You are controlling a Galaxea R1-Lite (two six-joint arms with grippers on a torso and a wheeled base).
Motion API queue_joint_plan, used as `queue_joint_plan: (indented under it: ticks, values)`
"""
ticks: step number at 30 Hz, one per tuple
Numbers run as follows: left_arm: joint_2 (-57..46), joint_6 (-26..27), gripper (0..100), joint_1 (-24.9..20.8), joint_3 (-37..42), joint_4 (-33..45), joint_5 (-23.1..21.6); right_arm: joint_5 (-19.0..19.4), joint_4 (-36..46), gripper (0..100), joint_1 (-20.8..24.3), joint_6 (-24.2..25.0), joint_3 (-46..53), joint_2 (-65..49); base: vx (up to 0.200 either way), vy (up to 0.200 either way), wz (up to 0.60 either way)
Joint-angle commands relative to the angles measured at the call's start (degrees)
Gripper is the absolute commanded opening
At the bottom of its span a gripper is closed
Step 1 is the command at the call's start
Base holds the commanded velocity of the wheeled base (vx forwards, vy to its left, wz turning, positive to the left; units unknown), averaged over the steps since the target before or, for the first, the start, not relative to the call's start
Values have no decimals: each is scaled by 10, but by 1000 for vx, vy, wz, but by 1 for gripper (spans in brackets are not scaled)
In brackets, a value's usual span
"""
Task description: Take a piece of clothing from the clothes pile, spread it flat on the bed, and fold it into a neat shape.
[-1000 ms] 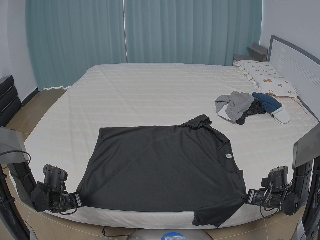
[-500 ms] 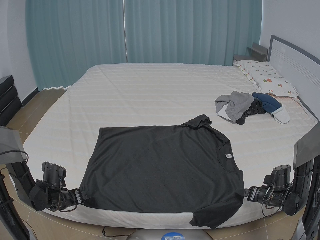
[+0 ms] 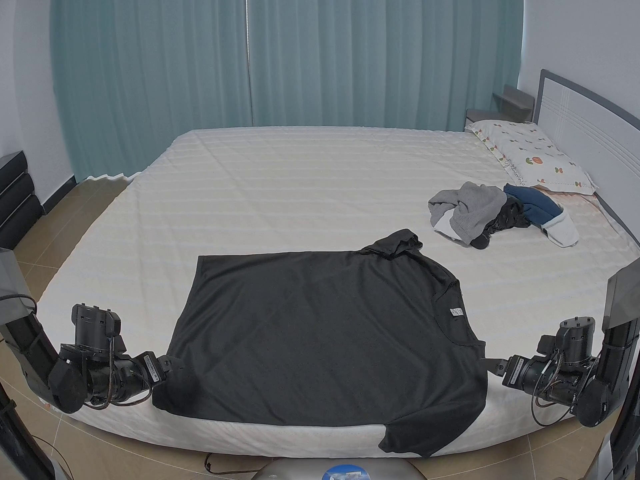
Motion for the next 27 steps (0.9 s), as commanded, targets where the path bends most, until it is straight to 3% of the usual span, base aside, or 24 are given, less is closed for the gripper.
queue_joint_plan:
  ticks: [1,6,16,23,27]
  values:
    - [-4,-1,100,3,-2,1,-1,1,0,100,1,0,0,-8,0,200,0]
    - [-5,-1,100,3,-3,-1,-2,2,-1,100,-1,2,-2,-9,0,200,0]
    - [2,-4,100,4,-11,-1,-4,3,-1,100,-4,9,-2,-10,0,0,0]
    - [1,-97,100,13,-52,1,-25,3,-2,100,-3,11,-2,-10,0,0,0]
    - [2,-104,100,13,-52,1,-41,3,-2,100,-3,11,-2,-9,150,0,0]
